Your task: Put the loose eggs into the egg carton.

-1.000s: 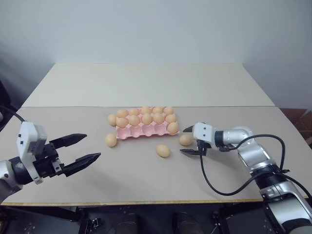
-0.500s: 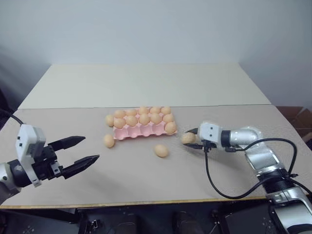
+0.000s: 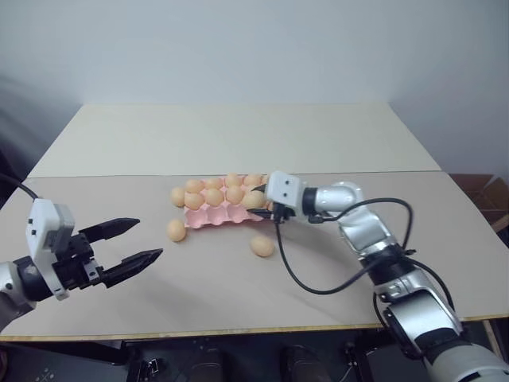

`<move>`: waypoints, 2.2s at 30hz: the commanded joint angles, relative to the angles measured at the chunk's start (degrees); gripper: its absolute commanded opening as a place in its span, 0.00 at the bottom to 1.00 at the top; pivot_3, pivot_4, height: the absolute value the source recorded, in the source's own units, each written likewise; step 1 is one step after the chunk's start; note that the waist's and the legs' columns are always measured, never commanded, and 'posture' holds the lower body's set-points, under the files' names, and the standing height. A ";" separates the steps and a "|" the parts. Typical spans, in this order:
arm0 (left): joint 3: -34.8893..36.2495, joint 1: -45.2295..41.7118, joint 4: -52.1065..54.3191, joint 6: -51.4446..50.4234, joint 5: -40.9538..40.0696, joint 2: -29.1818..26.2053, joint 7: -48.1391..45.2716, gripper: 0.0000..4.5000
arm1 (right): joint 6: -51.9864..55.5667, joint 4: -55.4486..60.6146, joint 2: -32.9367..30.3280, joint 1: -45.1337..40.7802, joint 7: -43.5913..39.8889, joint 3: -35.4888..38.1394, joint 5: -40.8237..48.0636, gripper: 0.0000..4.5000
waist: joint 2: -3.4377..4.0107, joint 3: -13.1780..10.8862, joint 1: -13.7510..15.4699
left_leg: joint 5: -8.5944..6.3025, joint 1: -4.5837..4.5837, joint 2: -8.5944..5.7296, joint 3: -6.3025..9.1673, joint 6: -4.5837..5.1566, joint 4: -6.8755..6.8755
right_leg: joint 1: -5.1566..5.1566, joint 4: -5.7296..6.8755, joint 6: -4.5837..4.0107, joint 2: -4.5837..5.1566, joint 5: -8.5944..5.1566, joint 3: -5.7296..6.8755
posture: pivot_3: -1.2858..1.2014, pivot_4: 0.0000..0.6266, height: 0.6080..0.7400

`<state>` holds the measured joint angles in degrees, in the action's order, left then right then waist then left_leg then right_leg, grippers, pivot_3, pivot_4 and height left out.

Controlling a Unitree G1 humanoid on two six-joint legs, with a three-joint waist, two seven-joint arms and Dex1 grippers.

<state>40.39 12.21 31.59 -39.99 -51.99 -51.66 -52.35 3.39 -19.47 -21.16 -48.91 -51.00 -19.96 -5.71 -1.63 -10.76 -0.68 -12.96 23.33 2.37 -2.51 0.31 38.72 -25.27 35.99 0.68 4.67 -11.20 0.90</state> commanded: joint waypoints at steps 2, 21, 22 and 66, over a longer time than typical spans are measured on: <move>2.58 0.73 1.33 0.36 -0.55 -0.25 0.05 1.00 | -2.08 -0.40 0.19 -1.16 1.15 1.04 -0.67 0.60 | 0.00 0.00 -0.19 | -0.02 -0.02 0.06 -0.07 -0.04 0.00 | -0.01 -0.01 0.00 -0.05 0.01 -0.04 | 0.52 0.24 1.00; 3.84 1.03 -0.72 -1.06 -1.45 -3.23 -2.64 1.00 | 12.90 28.20 -6.03 10.51 -0.79 14.11 12.85 0.99 | 0.00 0.00 0.50 | -0.06 -0.05 0.43 -0.26 -0.11 -0.02 | -0.14 0.02 0.02 -0.38 -0.06 -0.08 | 0.52 0.24 1.00; 3.77 0.37 -1.21 -1.00 -1.41 -3.49 -2.68 1.00 | 13.44 29.28 -6.92 11.62 -1.34 14.71 14.03 0.99 | -0.01 0.01 0.46 | -0.06 -0.06 0.41 -0.29 -0.11 -0.01 | -0.12 0.00 0.04 -0.35 -0.11 -0.10 | 0.52 0.24 1.00; 4.12 -0.03 -0.50 -0.60 -0.39 -1.11 -1.43 1.00 | 23.03 27.57 -5.45 17.04 5.07 -7.46 1.00 0.96 | -0.19 0.11 0.01 | -0.06 -0.06 0.45 -0.50 -0.11 -0.04 | -0.30 0.05 -0.17 -0.40 -0.27 -0.28 | 0.52 0.24 1.00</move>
<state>43.80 12.65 30.61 -41.31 -52.01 -52.06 -53.61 25.76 7.87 -26.88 -30.89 -47.15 -27.50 -3.25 -1.82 -10.65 -0.67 -13.02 23.27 2.81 -3.01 0.20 38.68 -25.56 36.04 0.52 4.28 -11.46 0.63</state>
